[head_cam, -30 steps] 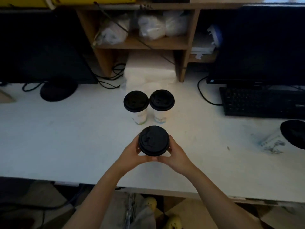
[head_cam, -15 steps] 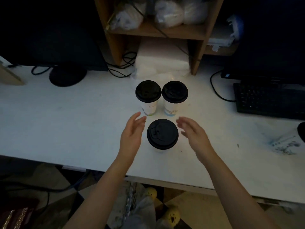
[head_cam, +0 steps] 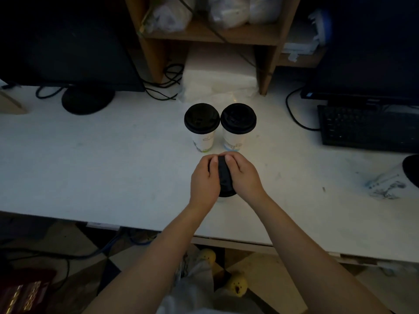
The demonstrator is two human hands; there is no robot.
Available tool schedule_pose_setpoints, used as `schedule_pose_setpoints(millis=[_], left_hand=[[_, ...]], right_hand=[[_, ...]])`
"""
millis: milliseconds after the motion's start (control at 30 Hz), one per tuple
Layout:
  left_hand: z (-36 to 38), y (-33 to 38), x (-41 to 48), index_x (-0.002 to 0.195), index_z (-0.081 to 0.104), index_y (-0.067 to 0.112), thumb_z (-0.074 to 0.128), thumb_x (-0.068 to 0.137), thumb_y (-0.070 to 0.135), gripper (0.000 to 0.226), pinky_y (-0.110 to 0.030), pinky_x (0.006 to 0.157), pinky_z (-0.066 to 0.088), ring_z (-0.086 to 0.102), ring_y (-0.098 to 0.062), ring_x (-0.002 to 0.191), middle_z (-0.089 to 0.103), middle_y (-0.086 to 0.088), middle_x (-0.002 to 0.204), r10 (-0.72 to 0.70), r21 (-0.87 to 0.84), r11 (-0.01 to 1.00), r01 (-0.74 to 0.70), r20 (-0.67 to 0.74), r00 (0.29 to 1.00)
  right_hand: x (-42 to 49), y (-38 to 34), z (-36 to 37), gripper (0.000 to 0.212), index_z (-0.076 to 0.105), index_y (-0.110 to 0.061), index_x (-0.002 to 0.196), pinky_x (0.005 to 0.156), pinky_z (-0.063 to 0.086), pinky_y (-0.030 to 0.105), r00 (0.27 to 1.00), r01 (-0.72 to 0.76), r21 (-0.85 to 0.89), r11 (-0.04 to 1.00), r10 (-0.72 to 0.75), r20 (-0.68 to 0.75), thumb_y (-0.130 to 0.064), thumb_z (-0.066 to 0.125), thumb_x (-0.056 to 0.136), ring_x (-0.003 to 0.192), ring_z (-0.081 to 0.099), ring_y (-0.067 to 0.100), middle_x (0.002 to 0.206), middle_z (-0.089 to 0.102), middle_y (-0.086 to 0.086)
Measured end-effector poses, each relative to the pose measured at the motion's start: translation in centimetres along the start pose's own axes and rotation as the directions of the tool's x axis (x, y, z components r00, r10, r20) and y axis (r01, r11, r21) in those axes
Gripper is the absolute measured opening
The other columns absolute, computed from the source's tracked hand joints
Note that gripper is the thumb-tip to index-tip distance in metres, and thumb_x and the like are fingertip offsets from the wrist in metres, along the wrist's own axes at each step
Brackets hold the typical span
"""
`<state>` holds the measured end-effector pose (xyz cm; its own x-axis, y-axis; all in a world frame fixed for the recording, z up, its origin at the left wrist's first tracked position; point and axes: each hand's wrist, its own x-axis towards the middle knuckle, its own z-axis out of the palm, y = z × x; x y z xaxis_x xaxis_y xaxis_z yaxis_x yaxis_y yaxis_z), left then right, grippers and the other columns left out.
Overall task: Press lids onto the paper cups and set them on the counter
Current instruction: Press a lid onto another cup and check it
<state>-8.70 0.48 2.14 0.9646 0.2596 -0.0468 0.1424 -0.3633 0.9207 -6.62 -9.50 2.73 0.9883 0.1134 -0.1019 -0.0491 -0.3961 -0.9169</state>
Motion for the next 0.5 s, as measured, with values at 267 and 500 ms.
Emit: schedule_pose_setpoints(millis=[267,500], left_hand=[[-0.7,1.0,2.7,0.117,0.056,0.021,0.033,0.096,0.049,0.042,-0.021,0.073,0.039,0.053,-0.009,0.092,0.060,0.005,0.101,-0.057,0.130,0.991,0.015,0.324,0.944],[-0.8,2.8,3.8,0.086,0.062,0.010,0.038,0.098,0.040,0.040,-0.034,0.069,0.049,0.060,-0.020,0.076,0.067,-0.006,0.081,0.168,0.265,0.941,-0.213,0.182,0.969]], right_hand=[[-2.8,0.5,-1.1,0.019,0.048,-0.021,0.104,0.057,0.036,0.009,0.983,-0.126,-0.015,0.992,0.122,-0.137,-0.027,0.030,0.101,0.077,0.050,-0.004,0.091,0.053,-0.007],[-4.9,0.8,-1.8,0.013,0.046,-0.016,0.103,0.057,0.038,0.018,0.940,-0.226,0.006,0.974,0.220,-0.259,-0.021,0.037,0.097,0.073,0.049,0.003,0.094,0.052,0.000]])
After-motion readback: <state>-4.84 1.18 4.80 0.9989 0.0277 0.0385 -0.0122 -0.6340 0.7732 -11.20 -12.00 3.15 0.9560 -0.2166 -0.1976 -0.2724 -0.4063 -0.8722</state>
